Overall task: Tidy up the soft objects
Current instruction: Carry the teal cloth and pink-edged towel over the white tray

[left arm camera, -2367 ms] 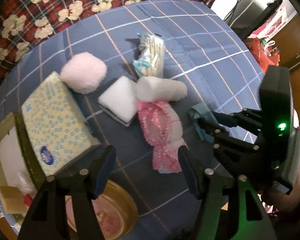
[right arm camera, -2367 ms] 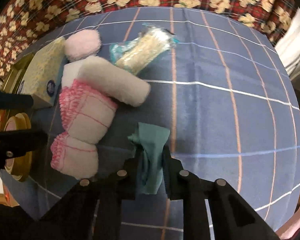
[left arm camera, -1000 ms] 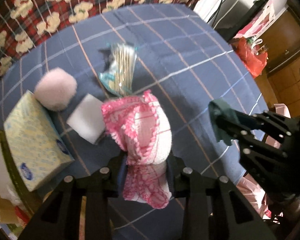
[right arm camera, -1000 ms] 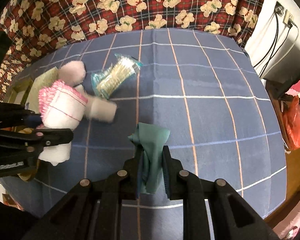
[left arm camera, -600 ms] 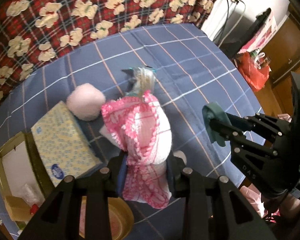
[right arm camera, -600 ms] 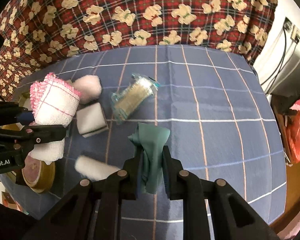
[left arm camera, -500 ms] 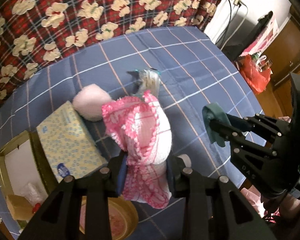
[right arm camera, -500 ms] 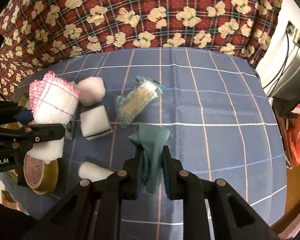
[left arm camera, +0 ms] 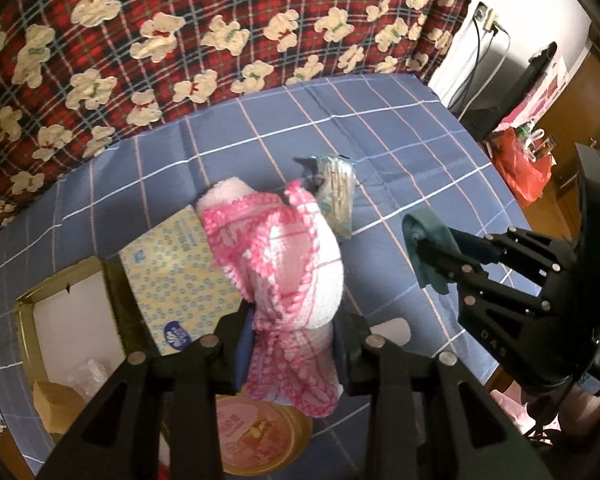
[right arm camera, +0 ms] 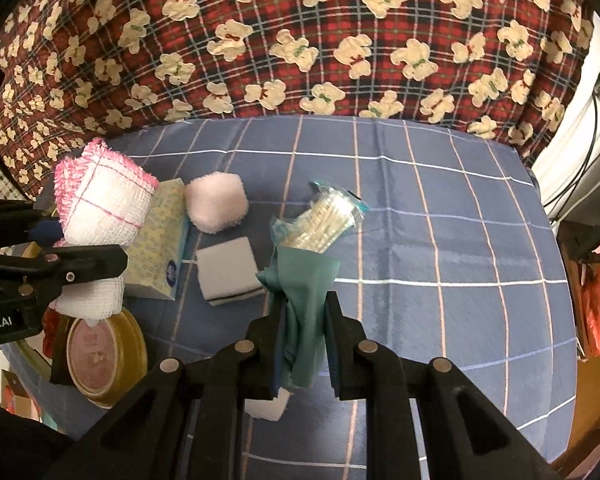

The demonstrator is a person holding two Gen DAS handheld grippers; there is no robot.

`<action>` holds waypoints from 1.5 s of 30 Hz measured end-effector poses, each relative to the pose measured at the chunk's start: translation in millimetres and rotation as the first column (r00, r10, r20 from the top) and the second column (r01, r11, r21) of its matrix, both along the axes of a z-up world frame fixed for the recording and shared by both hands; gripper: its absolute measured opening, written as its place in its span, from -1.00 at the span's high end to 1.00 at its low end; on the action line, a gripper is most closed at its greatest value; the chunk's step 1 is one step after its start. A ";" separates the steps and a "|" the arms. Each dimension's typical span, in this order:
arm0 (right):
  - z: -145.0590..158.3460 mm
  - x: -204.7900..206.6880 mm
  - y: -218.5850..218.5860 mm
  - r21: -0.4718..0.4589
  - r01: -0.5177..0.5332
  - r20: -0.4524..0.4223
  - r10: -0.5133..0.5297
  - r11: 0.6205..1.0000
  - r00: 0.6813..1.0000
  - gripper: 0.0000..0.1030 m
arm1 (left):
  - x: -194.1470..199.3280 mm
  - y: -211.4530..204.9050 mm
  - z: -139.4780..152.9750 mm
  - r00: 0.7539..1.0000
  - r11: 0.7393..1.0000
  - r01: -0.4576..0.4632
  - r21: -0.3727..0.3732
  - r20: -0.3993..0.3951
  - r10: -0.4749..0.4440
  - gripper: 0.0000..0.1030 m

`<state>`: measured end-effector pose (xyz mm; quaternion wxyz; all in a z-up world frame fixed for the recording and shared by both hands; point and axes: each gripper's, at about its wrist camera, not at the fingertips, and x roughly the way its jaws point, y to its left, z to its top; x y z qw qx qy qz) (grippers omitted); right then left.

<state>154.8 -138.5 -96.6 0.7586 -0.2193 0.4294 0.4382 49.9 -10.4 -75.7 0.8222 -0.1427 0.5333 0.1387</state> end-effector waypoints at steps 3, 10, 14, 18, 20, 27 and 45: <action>1.5 -3.9 5.7 0.005 -0.012 0.003 0.012 1.000 1.000 0.63 | -5.9 5.4 2.6 1.000 1.000 -0.013 0.005 0.003 0.013 0.38; 2.2 -15.1 21.2 0.011 -0.046 0.005 0.046 0.999 0.999 0.63 | -19.1 19.6 6.1 0.999 0.999 -0.045 0.011 0.005 0.045 0.38; 3.3 -21.2 28.9 0.015 -0.064 0.009 0.063 0.998 0.998 0.63 | -25.9 27.0 8.8 0.998 0.998 -0.061 0.014 0.009 0.061 0.39; 3.2 -26.9 36.5 0.018 -0.080 0.012 0.080 0.997 0.997 0.63 | -31.9 33.7 10.8 0.997 0.997 -0.074 0.015 0.011 0.074 0.38; 3.4 -29.4 39.7 0.019 -0.087 0.014 0.087 0.996 0.996 0.63 | -35.0 37.5 11.8 0.997 0.997 -0.082 0.016 0.014 0.082 0.38; 3.4 -38.2 52.3 0.020 -0.110 0.020 0.109 0.994 0.994 0.63 | -45.1 49.9 13.3 0.994 0.994 -0.105 0.013 0.016 0.105 0.38; 6.4 -62.1 81.0 0.014 -0.174 0.032 0.174 0.985 0.984 0.63 | -72.5 78.1 14.8 0.984 0.985 -0.174 -0.001 0.022 0.174 0.38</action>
